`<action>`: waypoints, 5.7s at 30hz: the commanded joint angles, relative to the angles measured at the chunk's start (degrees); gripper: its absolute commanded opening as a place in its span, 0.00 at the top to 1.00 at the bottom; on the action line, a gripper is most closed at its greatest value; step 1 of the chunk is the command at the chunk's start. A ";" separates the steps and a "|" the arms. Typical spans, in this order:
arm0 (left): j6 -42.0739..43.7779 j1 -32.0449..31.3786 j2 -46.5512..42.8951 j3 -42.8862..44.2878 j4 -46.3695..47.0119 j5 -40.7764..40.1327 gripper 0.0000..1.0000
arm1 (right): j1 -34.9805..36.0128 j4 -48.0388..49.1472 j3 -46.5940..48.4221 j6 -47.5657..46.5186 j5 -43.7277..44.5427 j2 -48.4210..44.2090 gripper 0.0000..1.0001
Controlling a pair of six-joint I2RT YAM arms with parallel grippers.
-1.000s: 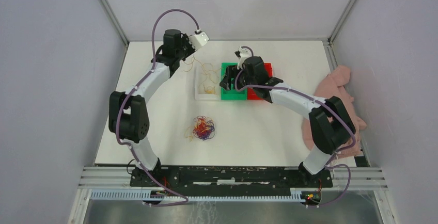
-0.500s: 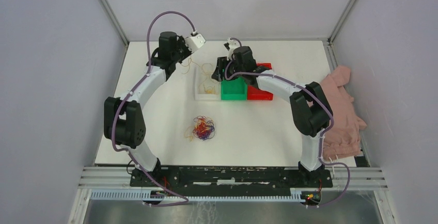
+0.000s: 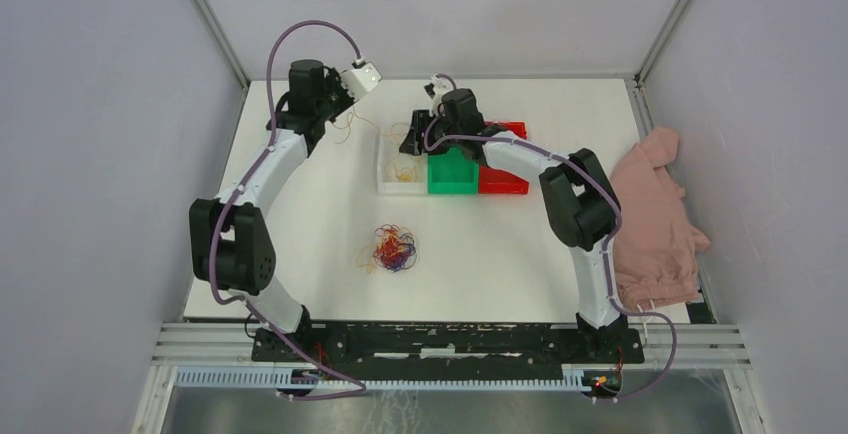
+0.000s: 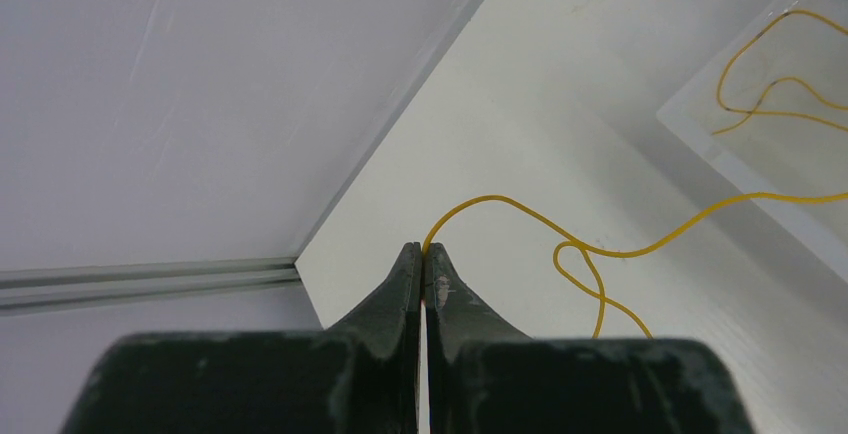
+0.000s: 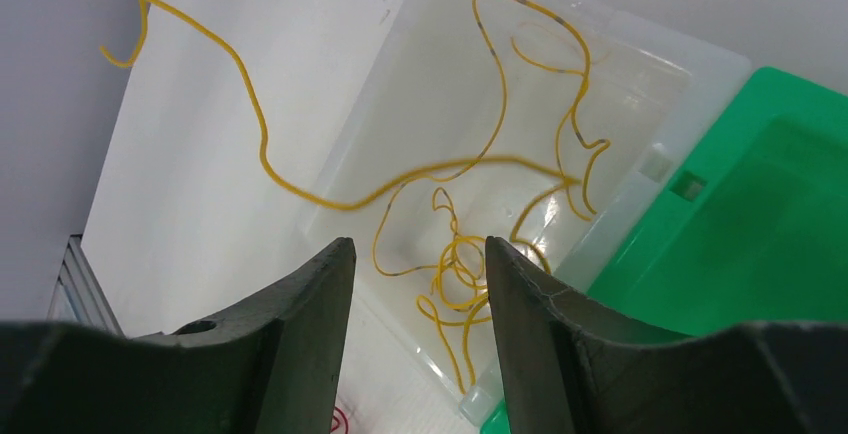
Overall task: Untangle the cables
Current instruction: Place the cable in the bin, then untie the cable, then place the cable in the bin.
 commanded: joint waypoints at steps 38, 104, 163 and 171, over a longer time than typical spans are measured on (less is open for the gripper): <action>-9.87 -12.02 16.60 8.86 2.52 1.97 0.97 | -10.50 15.56 -29.65 9.12 3.54 -27.73 0.56; 3.52 -15.17 -8.04 -14.08 -44.94 29.20 0.43 | 11.34 -14.84 -47.94 7.93 11.31 -52.77 0.47; -17.27 -17.52 -29.63 22.60 -43.06 27.75 0.97 | 25.50 32.93 -40.26 -7.38 25.80 -34.72 0.33; -20.22 -17.57 -30.26 24.64 -34.48 25.16 0.97 | 25.52 35.93 -42.46 -3.17 26.76 -31.04 0.35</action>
